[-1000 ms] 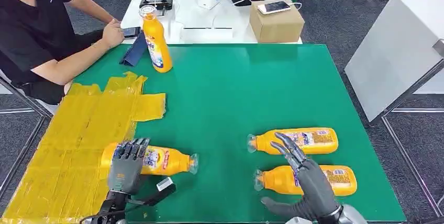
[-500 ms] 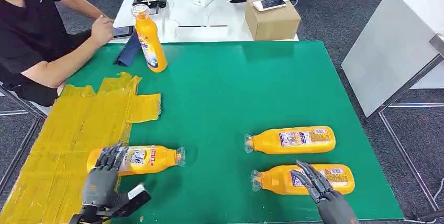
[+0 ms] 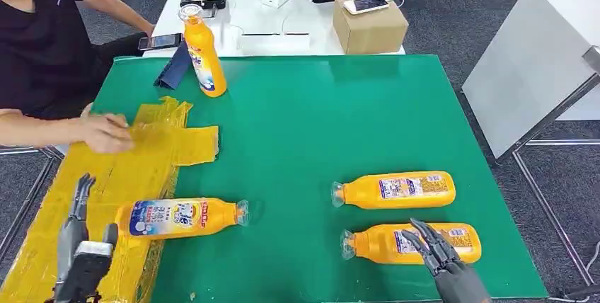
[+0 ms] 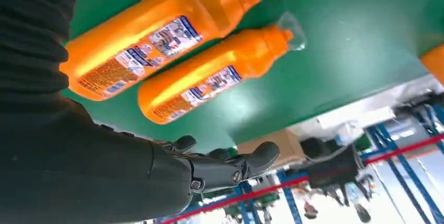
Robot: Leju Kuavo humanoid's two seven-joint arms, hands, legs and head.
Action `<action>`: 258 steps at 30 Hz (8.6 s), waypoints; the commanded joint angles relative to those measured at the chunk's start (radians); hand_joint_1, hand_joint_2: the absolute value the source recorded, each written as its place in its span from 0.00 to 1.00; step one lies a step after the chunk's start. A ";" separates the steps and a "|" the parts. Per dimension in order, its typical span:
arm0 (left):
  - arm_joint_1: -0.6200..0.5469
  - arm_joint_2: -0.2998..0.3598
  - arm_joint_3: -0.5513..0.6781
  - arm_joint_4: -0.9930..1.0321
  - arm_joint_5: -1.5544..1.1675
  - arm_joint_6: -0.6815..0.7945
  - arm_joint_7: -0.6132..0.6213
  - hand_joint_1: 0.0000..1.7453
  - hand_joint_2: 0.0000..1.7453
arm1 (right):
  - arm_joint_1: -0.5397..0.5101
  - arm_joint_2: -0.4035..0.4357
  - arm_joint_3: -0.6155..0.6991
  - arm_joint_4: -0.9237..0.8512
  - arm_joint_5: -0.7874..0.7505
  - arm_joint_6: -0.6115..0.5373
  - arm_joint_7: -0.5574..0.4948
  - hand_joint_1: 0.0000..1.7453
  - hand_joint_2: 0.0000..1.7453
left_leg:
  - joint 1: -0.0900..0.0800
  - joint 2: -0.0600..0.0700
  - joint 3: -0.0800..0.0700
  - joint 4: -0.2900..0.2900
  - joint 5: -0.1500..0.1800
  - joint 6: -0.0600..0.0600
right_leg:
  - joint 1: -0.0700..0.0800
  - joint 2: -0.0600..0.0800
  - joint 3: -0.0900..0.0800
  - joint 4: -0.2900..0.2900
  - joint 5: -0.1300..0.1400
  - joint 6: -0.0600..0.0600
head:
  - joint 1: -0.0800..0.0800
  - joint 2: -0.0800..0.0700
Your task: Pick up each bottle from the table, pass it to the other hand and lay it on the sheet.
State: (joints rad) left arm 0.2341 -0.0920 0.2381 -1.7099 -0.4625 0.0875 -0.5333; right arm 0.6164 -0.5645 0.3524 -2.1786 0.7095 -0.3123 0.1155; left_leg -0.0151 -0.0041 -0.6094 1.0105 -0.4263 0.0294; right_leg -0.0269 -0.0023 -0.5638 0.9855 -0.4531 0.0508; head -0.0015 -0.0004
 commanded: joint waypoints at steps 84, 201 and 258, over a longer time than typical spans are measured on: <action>-0.046 -0.036 -0.102 -0.039 0.315 -0.297 0.079 0.00 0.00 | -0.125 0.057 -0.138 0.501 0.297 0.409 0.106 0.73 1.00 | 0.002 -0.004 0.003 -0.001 0.000 -0.002 | 0.002 -0.004 0.005 -0.004 0.000 -0.002 | 0.000 0.000; -0.041 -0.054 -0.414 0.001 0.758 -0.466 0.207 0.00 1.00 | -0.741 0.696 0.136 0.783 -0.126 0.318 -0.298 1.00 1.00 | 0.009 0.026 0.008 -0.001 -0.006 0.017 | 0.004 -0.004 0.024 -0.035 0.016 0.018 | 0.005 0.000; -0.121 -0.050 -0.430 0.083 0.392 -0.270 0.148 1.00 1.00 | -0.834 0.811 0.557 1.107 -0.052 0.216 -0.296 0.37 1.00 | 0.010 0.020 -0.003 0.001 0.000 0.009 | 0.007 -0.011 0.007 -0.025 0.016 0.008 | 0.005 0.000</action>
State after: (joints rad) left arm 0.1528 -0.1209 -0.1873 -1.6442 -0.0988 -0.1606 -0.3830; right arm -0.2683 0.2762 0.8354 -1.0124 0.6039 -0.0389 -0.1862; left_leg -0.0063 0.0200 -0.6149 1.0115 -0.4261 0.0412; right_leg -0.0214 -0.0110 -0.5601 0.9611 -0.4365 0.0614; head 0.0038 -0.0004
